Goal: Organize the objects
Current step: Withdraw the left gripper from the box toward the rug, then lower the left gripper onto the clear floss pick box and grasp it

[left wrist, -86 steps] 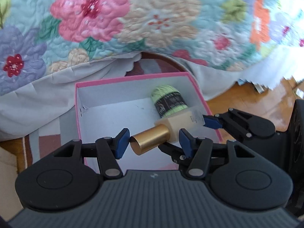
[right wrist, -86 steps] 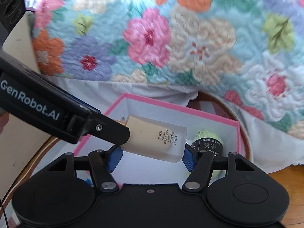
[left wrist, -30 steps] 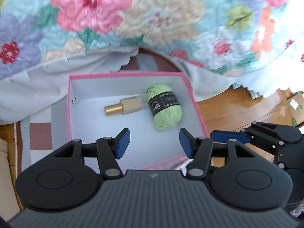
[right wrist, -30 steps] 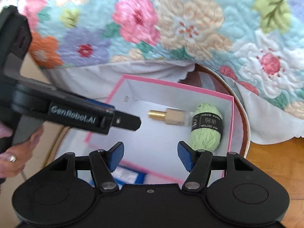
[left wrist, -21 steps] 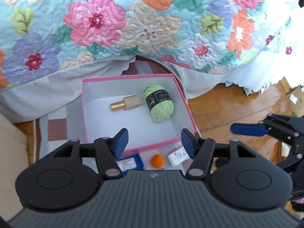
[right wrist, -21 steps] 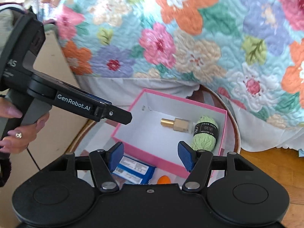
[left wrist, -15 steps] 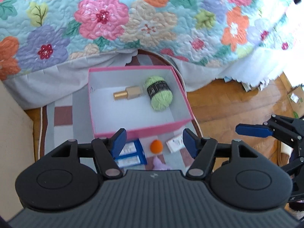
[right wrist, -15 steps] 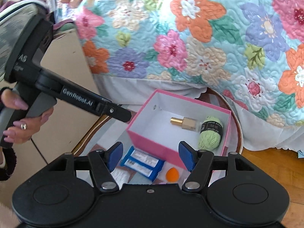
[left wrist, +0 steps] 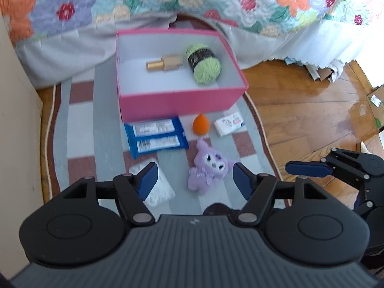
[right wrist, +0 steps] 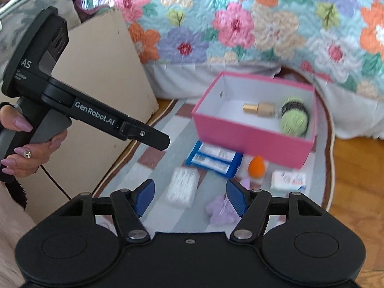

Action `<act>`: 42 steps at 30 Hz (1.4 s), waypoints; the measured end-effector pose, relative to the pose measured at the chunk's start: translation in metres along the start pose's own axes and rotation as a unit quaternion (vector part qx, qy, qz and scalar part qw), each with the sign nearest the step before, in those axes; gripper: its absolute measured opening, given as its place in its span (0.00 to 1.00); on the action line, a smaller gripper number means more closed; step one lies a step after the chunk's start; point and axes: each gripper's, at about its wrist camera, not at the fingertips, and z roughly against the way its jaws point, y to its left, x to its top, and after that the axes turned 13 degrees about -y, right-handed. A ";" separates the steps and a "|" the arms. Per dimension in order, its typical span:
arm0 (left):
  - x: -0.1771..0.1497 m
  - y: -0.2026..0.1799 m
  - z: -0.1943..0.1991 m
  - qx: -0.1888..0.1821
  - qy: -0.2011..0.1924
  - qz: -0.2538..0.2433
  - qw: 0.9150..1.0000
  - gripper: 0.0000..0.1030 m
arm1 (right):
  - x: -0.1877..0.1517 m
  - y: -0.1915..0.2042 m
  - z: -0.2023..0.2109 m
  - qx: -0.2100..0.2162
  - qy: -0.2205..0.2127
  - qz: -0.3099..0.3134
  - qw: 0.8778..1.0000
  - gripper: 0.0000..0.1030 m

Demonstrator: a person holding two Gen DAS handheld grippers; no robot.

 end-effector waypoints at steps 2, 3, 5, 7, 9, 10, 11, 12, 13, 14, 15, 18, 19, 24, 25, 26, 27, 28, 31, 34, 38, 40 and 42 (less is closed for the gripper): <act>-0.011 0.009 -0.011 -0.001 0.010 0.011 1.000 0.66 | -0.008 0.000 -0.012 0.003 0.012 -0.001 1.000 0.69; -0.016 0.013 -0.016 0.000 0.017 0.016 1.000 0.66 | -0.013 0.001 -0.019 0.006 0.017 0.002 1.000 0.69; -0.027 0.024 -0.029 -0.003 0.034 0.026 0.999 0.66 | -0.020 0.003 -0.033 0.011 0.027 0.008 1.000 0.69; -0.036 0.036 -0.041 -0.003 0.045 0.037 0.998 0.66 | -0.027 0.006 -0.049 0.017 0.037 0.016 0.999 0.69; -0.042 0.045 -0.052 0.002 0.053 0.042 0.998 0.66 | -0.033 0.008 -0.066 0.023 0.048 0.021 0.998 0.69; -0.045 0.050 -0.057 0.003 0.056 0.045 0.997 0.66 | -0.036 0.008 -0.074 0.027 0.052 0.021 0.998 0.69; -0.049 0.056 -0.062 0.004 0.059 0.051 0.997 0.66 | -0.039 0.009 -0.082 0.030 0.056 0.019 0.998 0.69; -0.053 0.061 -0.067 0.003 0.061 0.055 0.997 0.66 | -0.042 0.011 -0.092 0.034 0.061 0.019 0.997 0.69; -0.056 0.066 -0.073 0.001 0.062 0.062 0.996 0.66 | -0.045 0.012 -0.099 0.037 0.064 0.020 0.997 0.69; -0.060 0.071 -0.078 0.001 0.062 0.069 0.996 0.66 | -0.049 0.014 -0.110 0.039 0.068 0.023 0.997 0.69; -0.064 0.075 -0.082 0.001 0.061 0.075 0.995 0.66 | -0.052 0.017 -0.119 0.039 0.072 0.027 0.996 0.69; -0.073 0.087 -0.097 0.000 0.060 0.090 0.994 0.64 | -0.062 0.024 -0.147 0.038 0.090 0.040 0.994 0.69; -0.075 0.090 -0.102 -0.002 0.060 0.095 0.994 0.64 | -0.065 0.025 -0.154 0.038 0.095 0.042 0.994 0.69; -0.084 0.105 -0.117 -0.014 0.045 0.140 0.989 0.60 | -0.079 0.026 -0.185 0.024 0.110 0.043 0.993 0.69; -0.086 0.107 -0.120 -0.014 0.039 0.145 0.989 0.60 | -0.081 0.024 -0.189 0.020 0.111 0.037 0.993 0.69; -0.087 0.109 -0.122 -0.008 0.034 0.147 0.989 0.60 | -0.082 0.023 -0.194 0.012 0.110 0.027 0.993 0.69; -0.088 0.112 -0.125 0.003 0.032 0.147 0.989 0.60 | -0.083 0.021 -0.197 0.002 0.110 0.017 0.994 0.69; -0.088 0.114 -0.128 0.011 0.030 0.144 0.989 0.60 | -0.084 0.019 -0.200 -0.008 0.110 0.007 0.994 0.69; -0.092 0.118 -0.133 0.008 0.028 0.146 0.989 0.54 | -0.089 0.017 -0.208 -0.015 0.111 -0.014 0.994 0.70; -0.098 0.118 -0.137 -0.006 0.030 0.166 0.986 0.45 | -0.093 0.025 -0.205 -0.023 0.093 0.014 0.995 0.68; -0.108 0.122 -0.138 -0.003 0.005 0.199 0.980 0.46 | -0.100 0.034 -0.199 -0.029 0.083 0.065 0.994 0.67; -0.112 0.126 -0.137 -0.004 -0.002 0.217 0.976 0.47 | -0.101 0.028 -0.197 -0.025 0.080 0.040 0.996 0.67; -0.113 0.124 -0.136 -0.003 -0.002 0.216 0.976 0.46 | -0.101 0.027 -0.195 -0.024 0.079 0.037 0.996 0.67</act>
